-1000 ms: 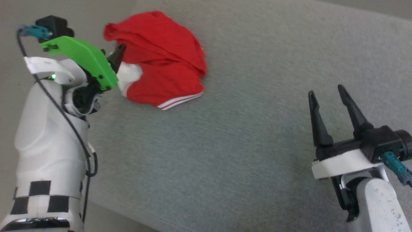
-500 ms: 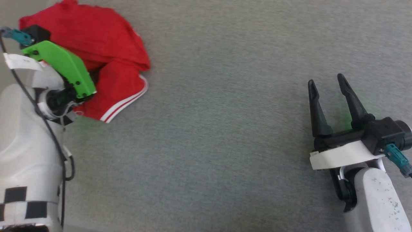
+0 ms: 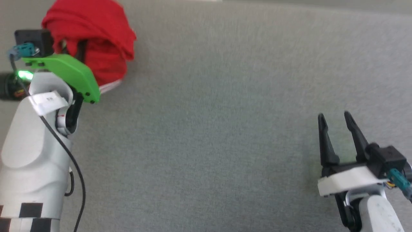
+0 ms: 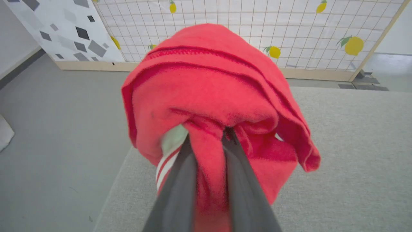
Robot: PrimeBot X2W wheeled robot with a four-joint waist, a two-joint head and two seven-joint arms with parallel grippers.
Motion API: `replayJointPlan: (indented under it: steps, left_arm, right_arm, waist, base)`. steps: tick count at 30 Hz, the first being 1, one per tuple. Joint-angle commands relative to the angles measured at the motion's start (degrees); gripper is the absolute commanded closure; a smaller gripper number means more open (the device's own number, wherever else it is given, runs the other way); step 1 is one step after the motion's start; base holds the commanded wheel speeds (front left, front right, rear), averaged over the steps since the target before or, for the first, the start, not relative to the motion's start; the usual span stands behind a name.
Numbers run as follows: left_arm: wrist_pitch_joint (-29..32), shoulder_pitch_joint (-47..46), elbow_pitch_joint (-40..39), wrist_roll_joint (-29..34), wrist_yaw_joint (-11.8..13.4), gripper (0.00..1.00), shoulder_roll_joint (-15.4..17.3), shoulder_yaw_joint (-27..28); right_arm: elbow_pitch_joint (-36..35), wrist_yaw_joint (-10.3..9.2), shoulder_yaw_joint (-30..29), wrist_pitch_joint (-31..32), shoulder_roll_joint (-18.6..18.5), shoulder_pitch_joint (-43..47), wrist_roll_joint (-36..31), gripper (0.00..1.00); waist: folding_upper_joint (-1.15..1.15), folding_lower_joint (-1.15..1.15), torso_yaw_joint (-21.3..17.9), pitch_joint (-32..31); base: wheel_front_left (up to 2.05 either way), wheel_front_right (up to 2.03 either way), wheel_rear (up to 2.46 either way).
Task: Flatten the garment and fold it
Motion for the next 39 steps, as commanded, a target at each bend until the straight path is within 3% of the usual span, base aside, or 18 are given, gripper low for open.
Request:
replayJointPlan:
  steps: [1, 6, 9, 17, 20, 25, 30, 32, 35, 39]
  left_arm:
    - [-2.21, -1.56, -1.18, 1.39, -0.18, 1.00, 0.09, -0.79]
    - [-8.07, -3.74, -4.68, 4.46, -0.06, 1.00, -2.57, -4.32]
    - [-10.07, -4.23, -5.72, 5.09, -0.16, 1.00, -5.95, -7.01]
    - [-8.92, 0.57, -1.70, 3.99, -1.30, 1.00, -14.75, -15.56]
    - [-5.13, 3.71, 2.03, 2.37, -2.04, 1.00, -16.13, -19.38]
    - [8.84, 8.61, 10.07, -1.94, -3.73, 1.00, -16.92, -26.65]
    - [20.56, 11.43, 14.80, -6.11, -4.51, 1.00, -17.07, -31.49]
    - [21.99, 11.76, 15.13, -7.20, -4.34, 0.00, -17.09, -31.74]
    - [20.91, 12.12, 14.23, -8.24, -3.29, 0.00, -17.11, -31.01]
    - [14.97, 12.59, 10.68, -8.70, -0.82, 0.00, -16.76, -28.51]
  right_arm:
    - [-0.07, -0.09, -0.41, -0.55, -0.05, 1.03, 0.53, 0.00]
    - [-0.62, -0.09, -1.81, -0.57, -0.05, 3.58, 0.73, 0.00]
    - [-1.02, -0.09, -2.13, -0.13, -0.05, 4.95, 0.71, 0.00]
    - [-2.76, -0.09, -1.29, 1.84, -0.05, 7.12, 0.25, 0.00]
    - [-3.47, -0.09, -0.86, 2.40, -0.05, 7.47, 0.23, 0.00]
    - [-4.36, -0.09, 0.04, 3.09, -0.05, 7.78, 0.56, 0.00]
    - [-4.43, -0.09, 0.35, 3.41, -0.05, 8.22, 0.78, 0.00]
    - [-4.47, -0.09, 0.54, 3.56, -0.05, 8.33, 0.82, 0.00]
    - [-4.56, -0.09, 0.67, 3.75, -0.05, 8.49, 0.84, 0.00]
    - [-4.78, -0.09, 0.89, 3.90, -0.05, 8.77, 0.82, 0.00]
  waist:
    - [0.00, 0.00, -2.27, -10.63]
    - [0.00, 0.00, -6.26, -14.61]
    - [0.00, 0.00, -9.01, -16.36]
    - [0.00, 0.00, -16.58, -18.90]
    - [0.00, 0.00, -19.09, -18.88]
    - [0.00, 0.00, -22.24, -18.00]
    - [0.00, 0.00, -23.02, -17.64]
    - [0.00, 0.00, -22.80, -17.68]
    - [0.00, 0.00, -21.84, -18.12]
    - [0.00, 0.00, -19.78, -18.83]
  base:
    - [0.00, 0.00, 0.00]
    - [0.00, 0.00, 0.00]
    - [0.00, 0.00, 0.00]
    - [0.00, 0.00, 0.00]
    - [0.00, 0.00, 0.00]
    - [0.00, 0.00, 0.00]
    - [0.00, 0.00, 0.00]
    - [0.00, 0.00, 0.00]
    - [0.00, 0.00, 0.00]
    - [0.00, 0.00, 0.00]
